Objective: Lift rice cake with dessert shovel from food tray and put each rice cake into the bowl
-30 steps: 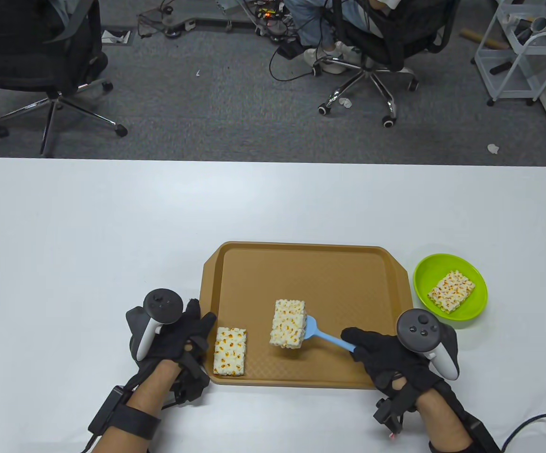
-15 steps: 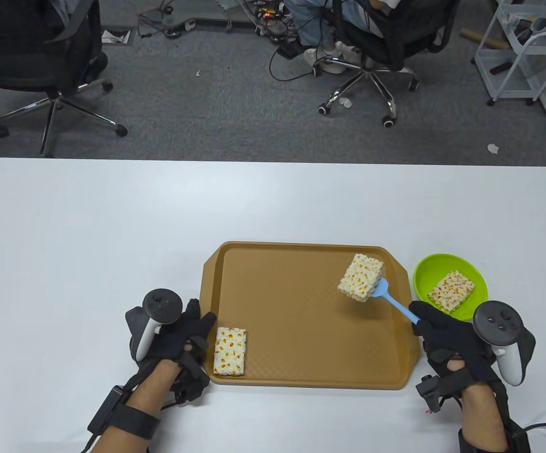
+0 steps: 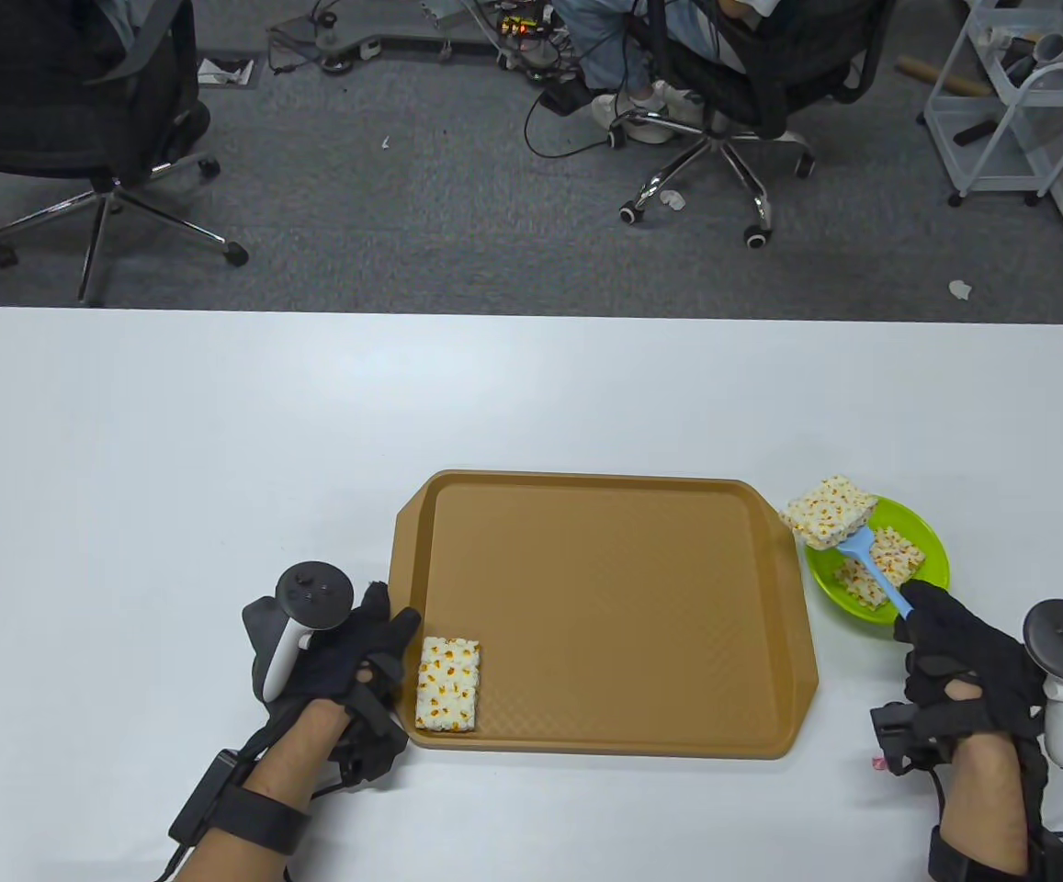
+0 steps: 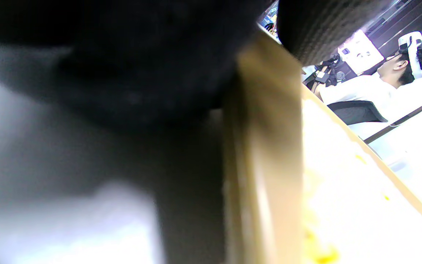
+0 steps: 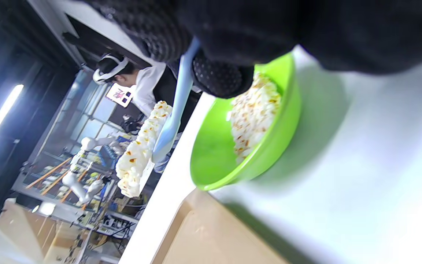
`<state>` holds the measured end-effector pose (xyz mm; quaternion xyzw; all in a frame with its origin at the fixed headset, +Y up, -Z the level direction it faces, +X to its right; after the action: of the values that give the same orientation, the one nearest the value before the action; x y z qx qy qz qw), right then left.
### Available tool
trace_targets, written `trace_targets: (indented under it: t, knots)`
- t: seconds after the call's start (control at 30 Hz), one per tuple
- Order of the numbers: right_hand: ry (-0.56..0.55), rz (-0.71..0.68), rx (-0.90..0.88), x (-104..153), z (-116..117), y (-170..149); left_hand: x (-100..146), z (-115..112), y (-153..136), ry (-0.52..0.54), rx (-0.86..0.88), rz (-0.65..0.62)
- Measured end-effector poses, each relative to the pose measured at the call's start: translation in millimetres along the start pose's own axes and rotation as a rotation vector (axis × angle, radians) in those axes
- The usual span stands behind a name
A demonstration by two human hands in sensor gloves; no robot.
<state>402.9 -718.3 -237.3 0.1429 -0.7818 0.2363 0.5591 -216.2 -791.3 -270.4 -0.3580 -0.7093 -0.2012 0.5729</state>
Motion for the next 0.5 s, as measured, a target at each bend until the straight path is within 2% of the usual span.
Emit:
trace_targets:
  t: [0.2, 0.5]
  knots:
    - [-0.065, 0.073, 0.066, -0.7, -8.4, -9.5, -0.3, 0.4, -0.3, -0.003, 0.000, 0.000]
    - [-0.113, 0.040, 0.321, 0.1, 0.4, 1.0, -0.3, 0.3, -0.5, -0.003, 0.002, 0.001]
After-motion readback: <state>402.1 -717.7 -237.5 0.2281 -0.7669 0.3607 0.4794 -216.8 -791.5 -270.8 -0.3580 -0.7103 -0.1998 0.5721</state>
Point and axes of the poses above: the tracker on the back of each hand, its own y axis roughly to the thumb side, its own x axis roughly from the fingertips to the wrist, z = x × y, the point moved 1 cm from there along -x, roughly from the wrist to the fingertips, and after that the axes turned 14 degrees about -z, right-handed, at the moved point
